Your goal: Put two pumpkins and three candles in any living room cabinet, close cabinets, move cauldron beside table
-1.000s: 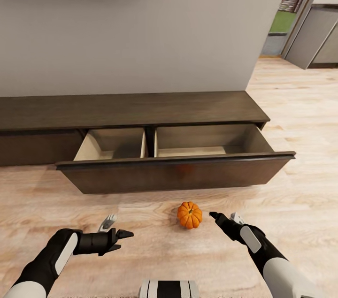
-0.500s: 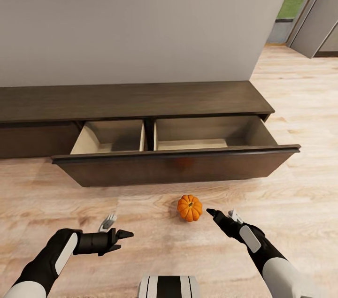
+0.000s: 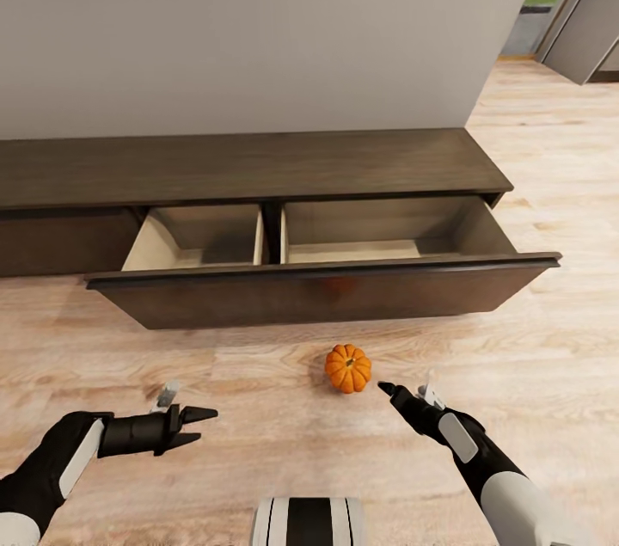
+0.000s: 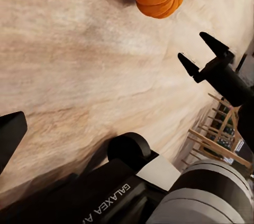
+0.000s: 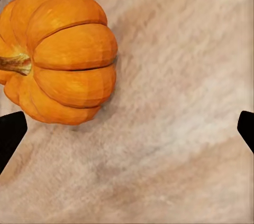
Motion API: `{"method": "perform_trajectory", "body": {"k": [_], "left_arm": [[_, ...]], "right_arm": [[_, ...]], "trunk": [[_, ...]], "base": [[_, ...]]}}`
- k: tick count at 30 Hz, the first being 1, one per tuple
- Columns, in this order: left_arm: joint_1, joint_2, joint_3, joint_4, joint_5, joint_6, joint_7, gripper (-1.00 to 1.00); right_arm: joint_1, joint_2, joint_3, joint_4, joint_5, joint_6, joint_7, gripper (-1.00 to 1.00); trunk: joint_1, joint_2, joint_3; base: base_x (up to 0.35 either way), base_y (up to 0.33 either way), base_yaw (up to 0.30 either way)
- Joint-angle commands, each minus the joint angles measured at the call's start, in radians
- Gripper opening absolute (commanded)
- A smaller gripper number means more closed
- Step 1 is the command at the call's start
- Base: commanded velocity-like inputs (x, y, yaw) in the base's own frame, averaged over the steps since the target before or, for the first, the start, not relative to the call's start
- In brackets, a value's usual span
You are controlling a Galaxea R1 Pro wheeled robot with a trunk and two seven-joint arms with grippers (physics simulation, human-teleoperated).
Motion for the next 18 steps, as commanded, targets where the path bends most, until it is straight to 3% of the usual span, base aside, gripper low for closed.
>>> {"method": "perform_trajectory", "body": {"k": [1,18], "left_arm": [[-0.001,0.002,0.001,-0.006,-0.003,0.003,-0.006,1.00],[-0.002,0.006,0.001,-0.052,0.000,0.003,-0.018,1.00]], "right_arm": [[0.000,0.001,-0.005,-0.001,-0.003,0.006,0.003,1.00],[0.000,0.001,-0.006,-0.001,-0.003,0.004,0.027,1.00]], "trunk": [[0.000,-0.001,-0.005],[0.008,-0.004,-0.070]], "base": [[0.000,0.000,0.000],[0.000,0.000,0.000]]}}
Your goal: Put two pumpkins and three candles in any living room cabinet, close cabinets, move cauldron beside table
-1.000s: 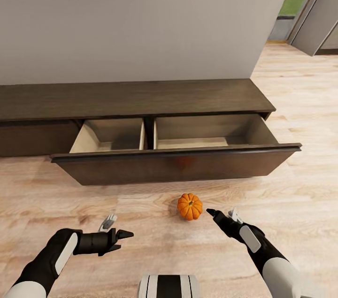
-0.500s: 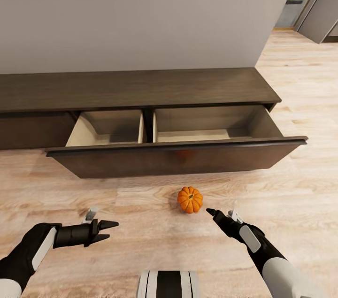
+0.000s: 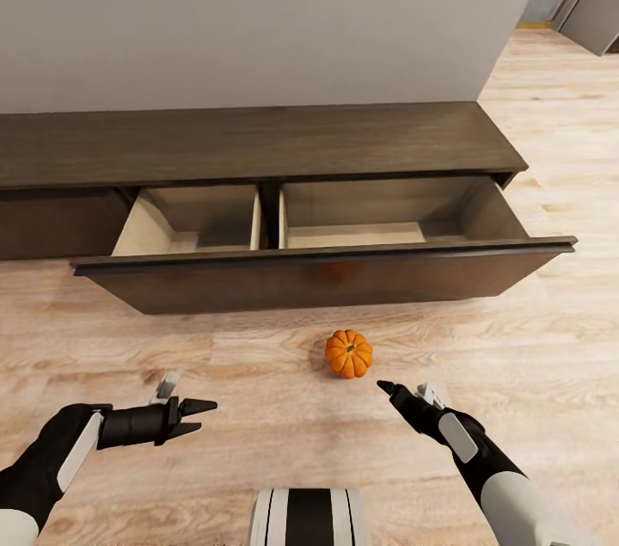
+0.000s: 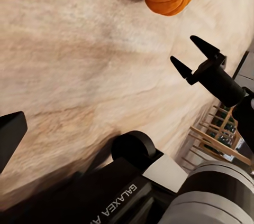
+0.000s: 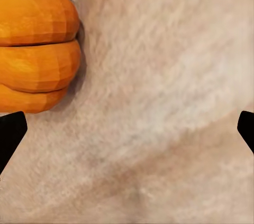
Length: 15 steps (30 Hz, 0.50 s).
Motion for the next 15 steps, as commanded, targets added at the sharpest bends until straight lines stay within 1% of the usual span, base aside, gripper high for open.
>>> {"method": "perform_trajectory", "body": {"k": [1,4,15], "left_arm": [[0.000,0.000,0.001,0.000,-0.002,0.004,-0.004,1.00],[0.000,-0.001,0.001,0.000,-0.002,0.004,-0.004,1.00],[0.000,-0.002,0.001,0.000,0.000,0.003,-0.004,1.00]], "right_arm": [[0.000,0.000,-0.007,-0.001,-0.003,0.007,0.010,1.00],[0.000,0.000,-0.007,0.002,-0.002,0.006,0.022,1.00],[0.000,0.000,-0.009,0.002,-0.002,0.004,0.025,1.00]], "trunk": [[0.000,0.000,-0.005],[0.002,-0.001,-0.016],[0.007,-0.004,-0.059]], "base": [[0.000,0.000,0.000],[0.000,0.000,0.000],[0.000,0.000,0.000]]}}
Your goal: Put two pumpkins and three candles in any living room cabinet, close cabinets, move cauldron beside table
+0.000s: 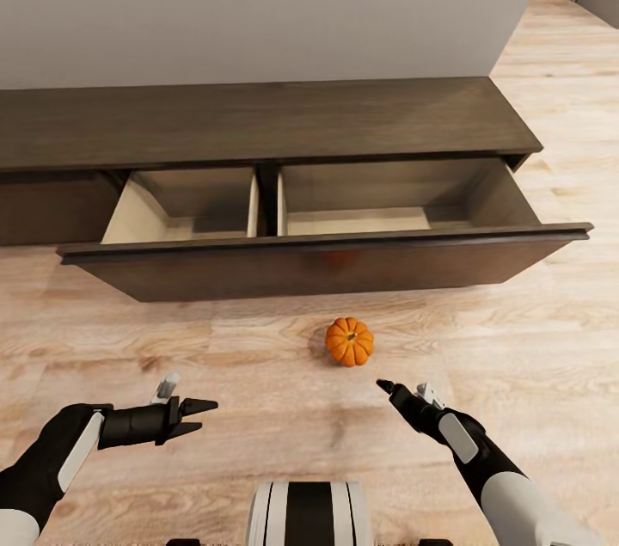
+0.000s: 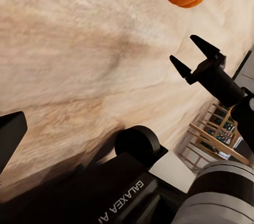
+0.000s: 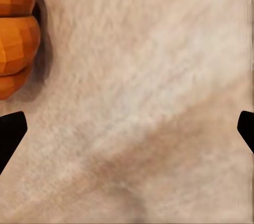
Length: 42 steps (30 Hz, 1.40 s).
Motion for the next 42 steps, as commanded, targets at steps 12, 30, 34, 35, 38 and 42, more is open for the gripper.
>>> {"method": "perform_trajectory", "body": {"k": [12,30,34,35,38,42], "left_arm": [[0.000,-0.007,-0.001,-0.025,-0.001,0.004,-0.004,1.00],[0.000,-0.006,-0.004,-0.028,-0.003,-0.010,-0.105,1.00],[-0.001,-0.007,-0.005,-0.028,-0.003,-0.011,-0.115,1.00],[-0.001,-0.007,-0.006,-0.028,-0.004,-0.012,-0.122,1.00],[-0.001,-0.008,-0.005,-0.028,-0.004,-0.013,-0.128,1.00],[0.000,-0.008,-0.008,-0.028,-0.005,-0.013,-0.131,1.00]], "right_arm": [[0.016,-0.017,-0.012,0.000,-0.004,-0.039,0.188,1.00],[0.017,-0.018,-0.042,-0.002,-0.006,-0.131,0.277,1.00],[0.017,-0.019,-0.042,-0.002,-0.005,-0.132,0.314,1.00],[0.017,-0.019,-0.042,-0.002,-0.006,-0.133,0.315,1.00],[0.017,-0.019,-0.042,-0.002,-0.007,-0.133,0.317,1.00],[0.017,-0.018,-0.042,-0.002,-0.007,-0.134,0.317,1.00]], "trunk": [[0.005,-0.003,-0.047],[0.012,-0.007,-0.109],[0.012,-0.007,-0.109],[0.012,-0.007,-0.109],[0.012,-0.007,-0.109],[0.012,-0.007,-0.109]], "base": [[0.000,0.000,0.000],[0.000,0.000,0.000],[0.000,0.000,0.000],[0.093,0.000,0.000],[0.216,0.000,0.000],[0.087,0.000,0.000]]}}
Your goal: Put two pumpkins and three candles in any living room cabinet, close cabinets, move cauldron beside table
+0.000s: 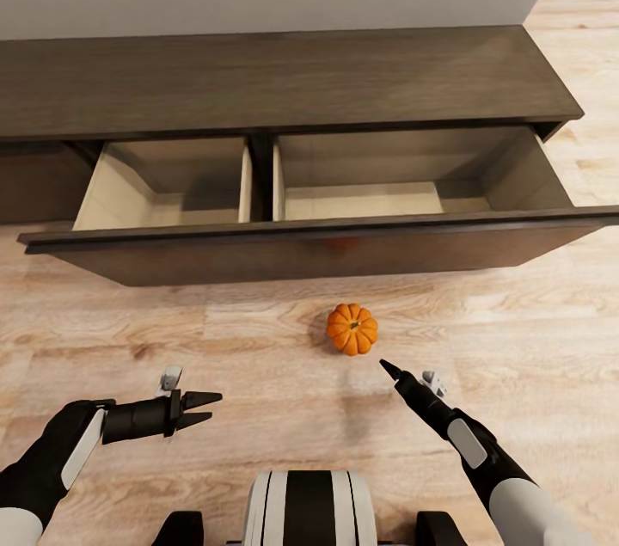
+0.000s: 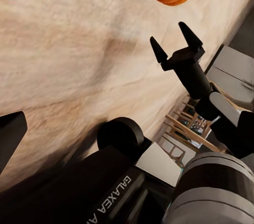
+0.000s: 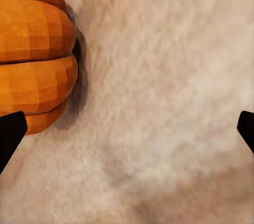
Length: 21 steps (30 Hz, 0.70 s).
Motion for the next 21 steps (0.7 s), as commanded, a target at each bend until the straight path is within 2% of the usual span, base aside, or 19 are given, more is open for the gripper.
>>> {"method": "perform_trajectory", "body": {"k": [1,7,12,21], "left_arm": [[0.000,0.000,0.001,0.000,0.000,0.004,-0.003,1.00],[0.000,0.000,0.000,0.000,0.000,0.004,-0.003,1.00],[0.000,0.000,0.000,0.000,0.000,0.004,-0.001,1.00],[0.000,-0.001,-0.002,0.000,0.000,0.004,-0.001,1.00]], "right_arm": [[0.000,0.000,-0.004,0.000,-0.009,0.010,0.004,1.00],[0.000,0.000,-0.004,0.000,-0.009,0.011,0.017,1.00],[0.000,0.000,-0.004,0.001,-0.008,0.017,0.106,1.00],[0.000,0.000,-0.004,0.003,-0.008,0.017,0.118,1.00]], "trunk": [[0.000,0.000,0.000],[0.000,0.000,0.000],[0.000,0.000,0.000],[0.000,0.000,0.000]], "base": [[0.013,0.000,0.000],[0.003,0.000,0.000],[0.000,0.000,0.000],[0.046,0.000,0.000]]}}
